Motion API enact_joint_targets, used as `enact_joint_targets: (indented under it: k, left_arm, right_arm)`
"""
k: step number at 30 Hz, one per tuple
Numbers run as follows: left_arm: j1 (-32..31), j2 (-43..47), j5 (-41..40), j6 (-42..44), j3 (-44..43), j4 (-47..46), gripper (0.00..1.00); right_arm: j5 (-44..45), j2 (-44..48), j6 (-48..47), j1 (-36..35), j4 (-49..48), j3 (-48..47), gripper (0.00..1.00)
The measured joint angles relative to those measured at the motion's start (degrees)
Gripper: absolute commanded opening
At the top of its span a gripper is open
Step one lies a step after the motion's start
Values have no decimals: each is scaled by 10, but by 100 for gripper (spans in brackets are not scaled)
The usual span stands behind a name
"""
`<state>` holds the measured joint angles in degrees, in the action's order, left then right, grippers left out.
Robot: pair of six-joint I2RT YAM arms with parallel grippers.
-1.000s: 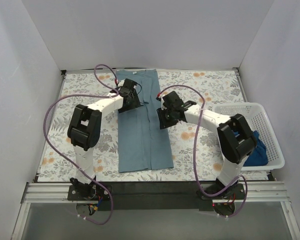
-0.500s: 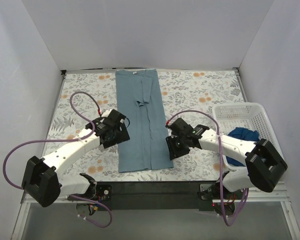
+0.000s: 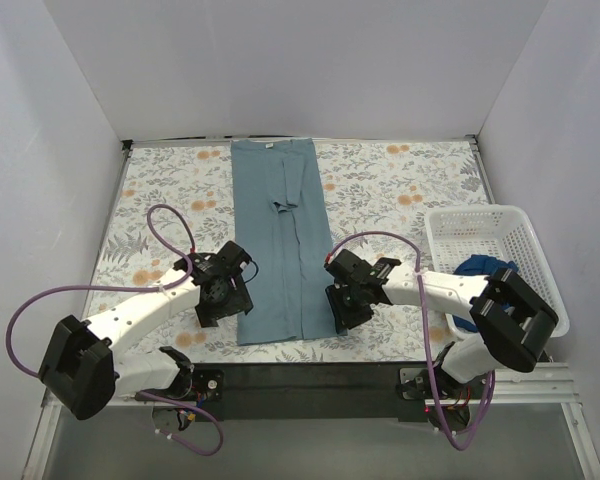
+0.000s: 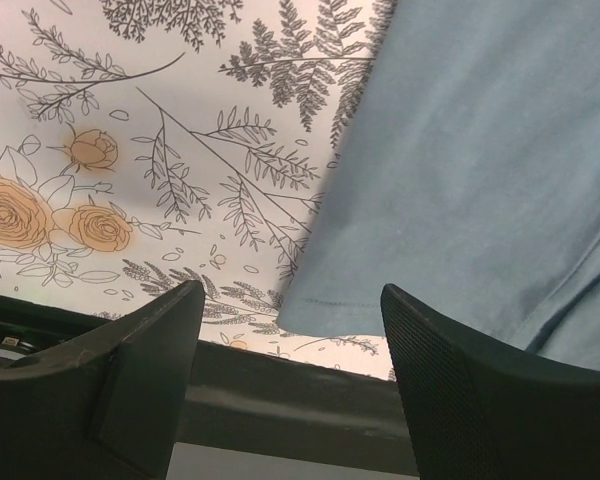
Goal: Fold and stack the t-shirts
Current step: Fold the tshirt
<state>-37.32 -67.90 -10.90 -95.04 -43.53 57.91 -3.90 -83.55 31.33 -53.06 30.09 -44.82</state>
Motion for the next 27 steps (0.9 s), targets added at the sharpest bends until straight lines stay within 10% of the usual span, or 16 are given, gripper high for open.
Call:
enact_joint_targets:
  k: [9,13,27]
  left_arm:
    - [-14,-5,1,-12,19,3,68]
    - [-25,-12,6,-18,20,3,65]
    - [-36,-49,24,-29,35,-10,48]
  right_arm:
    - [9,-12,10,-4,-2,0,30]
    - [8,-14,14,-5,-3,0,2]
    - [7,-14,14,-7,-5,0,1]
